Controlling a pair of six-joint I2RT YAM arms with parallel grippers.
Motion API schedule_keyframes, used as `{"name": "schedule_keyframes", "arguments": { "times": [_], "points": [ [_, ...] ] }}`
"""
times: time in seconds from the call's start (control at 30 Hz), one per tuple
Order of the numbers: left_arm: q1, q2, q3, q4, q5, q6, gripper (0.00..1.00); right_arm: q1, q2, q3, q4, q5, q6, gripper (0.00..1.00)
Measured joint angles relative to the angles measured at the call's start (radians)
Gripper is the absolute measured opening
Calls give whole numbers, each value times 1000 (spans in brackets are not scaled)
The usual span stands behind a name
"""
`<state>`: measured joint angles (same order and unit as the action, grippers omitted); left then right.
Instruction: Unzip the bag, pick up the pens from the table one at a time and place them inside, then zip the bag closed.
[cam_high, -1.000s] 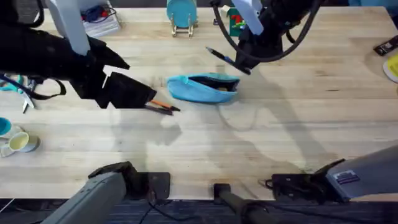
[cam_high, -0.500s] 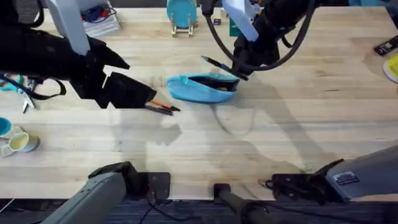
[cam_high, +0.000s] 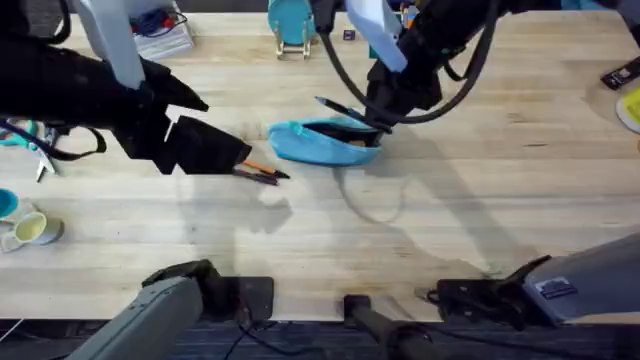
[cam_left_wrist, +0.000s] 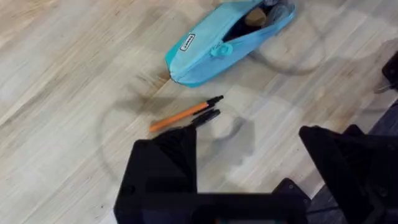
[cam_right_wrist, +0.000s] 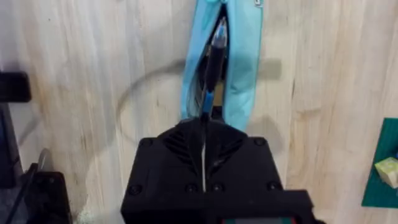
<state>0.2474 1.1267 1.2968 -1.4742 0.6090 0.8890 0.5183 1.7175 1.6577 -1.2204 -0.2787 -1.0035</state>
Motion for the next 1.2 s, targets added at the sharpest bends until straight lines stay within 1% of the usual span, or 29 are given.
{"name": "schedule_keyframes", "arguments": {
  "times": [0.33,0.83,0.93,1.2],
  "points": [
    [0,0,0,0,0,0,999,5,75,0,1,-2,0,30],
    [0,0,0,0,0,0,999,7,94,0,5,-7,0,30],
    [0,0,0,0,0,0,999,8,160,0,22,-7,0,30],
    [0,0,0,0,0,0,999,8,161,0,23,-7,0,30]
  ]
}}
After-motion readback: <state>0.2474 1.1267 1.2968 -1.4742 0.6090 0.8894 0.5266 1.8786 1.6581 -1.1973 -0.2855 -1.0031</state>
